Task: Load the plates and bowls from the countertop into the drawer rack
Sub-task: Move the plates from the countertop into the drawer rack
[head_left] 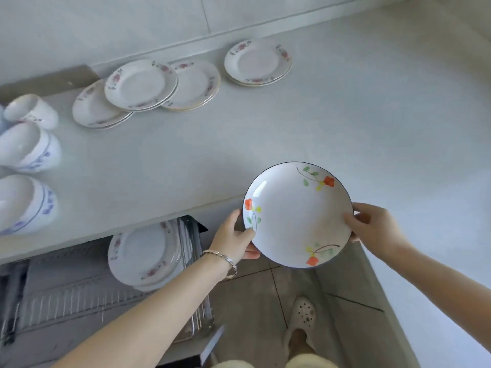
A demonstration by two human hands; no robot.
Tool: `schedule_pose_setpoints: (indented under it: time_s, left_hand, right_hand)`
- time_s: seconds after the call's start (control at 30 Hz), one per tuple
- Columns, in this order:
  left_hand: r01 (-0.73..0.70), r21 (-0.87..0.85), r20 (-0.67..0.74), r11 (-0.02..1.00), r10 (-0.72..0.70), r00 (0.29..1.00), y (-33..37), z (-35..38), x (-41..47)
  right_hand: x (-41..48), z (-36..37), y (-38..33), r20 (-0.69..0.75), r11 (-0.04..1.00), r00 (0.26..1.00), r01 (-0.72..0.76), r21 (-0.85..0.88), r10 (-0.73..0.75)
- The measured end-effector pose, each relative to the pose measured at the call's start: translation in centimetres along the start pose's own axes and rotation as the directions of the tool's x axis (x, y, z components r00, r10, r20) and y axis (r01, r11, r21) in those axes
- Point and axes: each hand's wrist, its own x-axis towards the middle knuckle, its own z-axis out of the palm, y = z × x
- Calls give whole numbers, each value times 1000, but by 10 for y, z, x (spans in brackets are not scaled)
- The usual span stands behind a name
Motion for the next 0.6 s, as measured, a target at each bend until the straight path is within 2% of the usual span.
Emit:
schedule_pose_setpoints:
  time_s: [0.13, 0.33, 0.47, 0.6]
  left_hand:
    - [22, -65, -74, 998, -27, 997, -53, -113, -12]
    - [110, -90, -114, 990, -120, 986, -140, -261, -12]
    - [208, -102, -88, 973, -217, 972, -194, -324, -1]
    - [313, -123, -43, 942, -320, 946, -243, -356, 24]
  right_hand:
    - [-25, 100, -55, 115, 999, 992, 44, 5, -44]
    - [-53, 265, -107, 229, 999, 973, -39, 10, 36]
    - [-64, 348, -118, 272, 996, 959, -89, 0, 86]
    - [-64, 411, -109, 289, 984, 942, -177, -6, 171]
